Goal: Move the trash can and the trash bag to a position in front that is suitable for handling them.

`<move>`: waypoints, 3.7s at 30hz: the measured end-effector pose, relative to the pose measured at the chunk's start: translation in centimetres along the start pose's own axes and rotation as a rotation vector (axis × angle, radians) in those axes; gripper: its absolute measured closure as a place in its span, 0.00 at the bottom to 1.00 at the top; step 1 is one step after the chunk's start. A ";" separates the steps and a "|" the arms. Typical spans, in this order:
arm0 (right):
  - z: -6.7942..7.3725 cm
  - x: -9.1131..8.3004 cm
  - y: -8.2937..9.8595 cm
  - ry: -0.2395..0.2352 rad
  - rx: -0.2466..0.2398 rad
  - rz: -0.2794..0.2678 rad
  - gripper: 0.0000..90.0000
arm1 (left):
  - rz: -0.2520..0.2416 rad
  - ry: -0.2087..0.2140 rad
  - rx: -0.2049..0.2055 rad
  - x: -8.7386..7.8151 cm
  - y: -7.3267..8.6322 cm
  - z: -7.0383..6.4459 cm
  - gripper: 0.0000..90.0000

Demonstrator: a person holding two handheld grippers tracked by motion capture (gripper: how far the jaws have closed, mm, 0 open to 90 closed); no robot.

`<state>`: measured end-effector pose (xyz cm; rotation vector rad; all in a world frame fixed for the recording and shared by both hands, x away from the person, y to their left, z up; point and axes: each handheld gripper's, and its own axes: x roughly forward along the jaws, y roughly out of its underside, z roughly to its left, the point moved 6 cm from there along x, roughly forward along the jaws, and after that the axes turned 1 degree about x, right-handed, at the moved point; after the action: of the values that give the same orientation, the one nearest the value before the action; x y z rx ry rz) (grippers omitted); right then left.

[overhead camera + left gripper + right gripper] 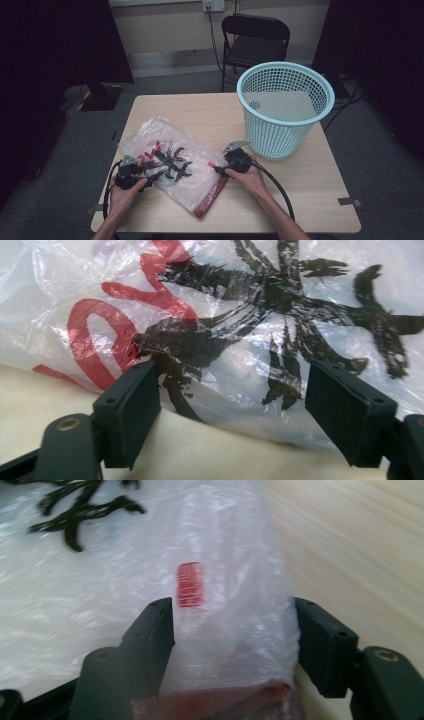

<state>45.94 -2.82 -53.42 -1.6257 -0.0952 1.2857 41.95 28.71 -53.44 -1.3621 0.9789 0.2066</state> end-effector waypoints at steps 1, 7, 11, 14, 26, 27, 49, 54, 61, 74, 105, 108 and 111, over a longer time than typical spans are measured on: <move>0.4 -0.1 0.1 -0.011 -0.005 0.003 0.41 | -0.005 -0.003 0.006 0.3 -0.3 0.1 0.25; 2.8 -0.6 0.7 -0.046 -0.060 0.006 0.47 | -0.017 0.023 0.031 2.3 -2.1 0.3 0.26; 4.8 -1.1 1.6 -0.062 -0.082 0.003 0.47 | -0.033 0.045 0.041 3.6 -3.4 0.6 0.27; 6.3 -1.4 2.1 -0.083 -0.098 -0.001 0.47 | -0.079 0.061 0.046 4.7 -4.4 0.4 0.29; 6.9 -3.8 0.4 -0.103 -0.073 -0.087 0.39 | -0.081 0.131 0.180 2.4 -6.6 -2.6 0.25; 6.2 -4.4 0.2 -0.099 -0.055 -0.097 0.38 | -0.096 0.126 0.179 1.8 -6.4 -3.0 0.25; 2.5 -2.7 2.7 0.040 -0.055 -0.010 0.77 | -0.012 0.162 0.165 1.7 -1.9 -4.3 0.32; 3.8 -1.6 2.1 0.017 -0.056 -0.031 0.77 | 0.002 0.140 0.173 2.9 -2.5 -3.3 0.33; 6.3 0.9 0.2 -0.015 -0.055 -0.057 0.74 | -0.094 0.137 0.125 1.9 -4.7 -1.8 0.34; 7.8 1.9 -2.2 -0.038 -0.058 -0.075 0.63 | -0.100 0.261 0.177 1.4 -5.1 -6.2 0.31; -2.5 -14.6 3.4 0.244 0.119 -0.207 0.57 | -0.198 0.427 0.191 5.9 -13.7 -18.6 0.29; -3.6 -16.0 4.3 0.276 0.148 -0.216 0.58 | -0.200 0.420 0.188 6.8 -15.0 -18.8 0.31; -4.9 -17.3 5.2 0.319 0.174 -0.218 0.60 | -0.208 0.411 0.172 8.1 -16.4 -18.7 0.33</move>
<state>39.74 -18.75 -45.83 -1.6010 0.0343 0.8350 48.75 4.79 -45.24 -1.3615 1.1535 -0.3199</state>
